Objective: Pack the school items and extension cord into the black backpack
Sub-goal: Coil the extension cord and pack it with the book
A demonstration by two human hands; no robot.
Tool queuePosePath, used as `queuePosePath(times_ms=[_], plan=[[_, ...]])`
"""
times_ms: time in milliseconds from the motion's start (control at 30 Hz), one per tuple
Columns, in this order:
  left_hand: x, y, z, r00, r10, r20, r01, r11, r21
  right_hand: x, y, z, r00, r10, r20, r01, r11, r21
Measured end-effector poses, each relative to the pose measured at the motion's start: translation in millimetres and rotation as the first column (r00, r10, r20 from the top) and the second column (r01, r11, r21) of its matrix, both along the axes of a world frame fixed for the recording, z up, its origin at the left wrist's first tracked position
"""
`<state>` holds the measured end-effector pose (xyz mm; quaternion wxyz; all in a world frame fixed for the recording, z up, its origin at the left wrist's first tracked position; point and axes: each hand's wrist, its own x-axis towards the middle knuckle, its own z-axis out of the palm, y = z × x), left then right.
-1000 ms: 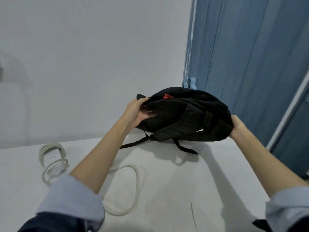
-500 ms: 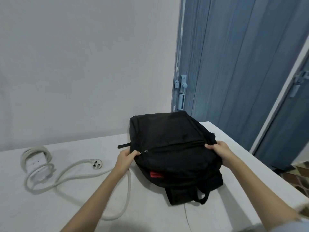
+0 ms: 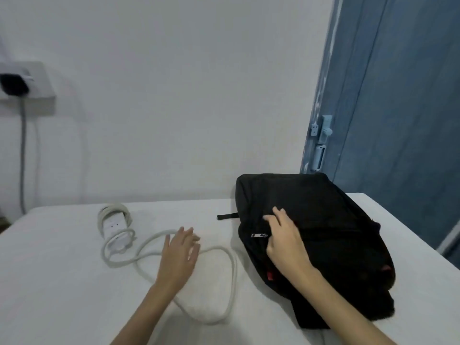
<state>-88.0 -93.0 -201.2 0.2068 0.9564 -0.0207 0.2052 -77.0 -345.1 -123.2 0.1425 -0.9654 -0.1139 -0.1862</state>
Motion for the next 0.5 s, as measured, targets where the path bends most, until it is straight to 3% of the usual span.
queuePosePath(times_ms=[67, 167, 333, 400, 467, 500], plan=[[-13.8, 40.1, -5.2, 0.987, 0.126, 0.100, -0.122, 0.992, -0.043, -7.3, 34.0, -13.8, 0.985, 0.150, 0.092, -0.145, 0.988, -0.057], [-30.0, 87.7, -0.5, 0.930, 0.293, 0.220, -0.260, 0.951, -0.170, -17.4, 82.5, -34.6, 0.947, 0.321, 0.028, -0.321, 0.947, 0.003], [-26.8, 132.6, 50.4, 0.630, 0.665, 0.402, -0.535, 0.746, -0.396, -30.8, 159.2, -62.8, 0.834, 0.539, -0.118, -0.514, 0.837, 0.189], [-7.9, 153.2, 72.6, 0.632, 0.754, 0.179, -0.591, 0.619, -0.517, -27.9, 181.2, -64.9, 0.813, 0.557, -0.169, -0.496, 0.815, 0.301], [13.4, 175.7, 73.9, 0.652, 0.687, -0.322, -0.720, 0.427, -0.546, -25.2, 201.9, -61.0, 0.802, 0.550, -0.235, -0.383, 0.774, 0.503], [21.5, 182.8, 70.4, 0.652, 0.577, -0.492, -0.750, 0.392, -0.533, -24.5, 212.1, -55.0, 0.800, 0.534, -0.275, -0.278, 0.735, 0.619]])
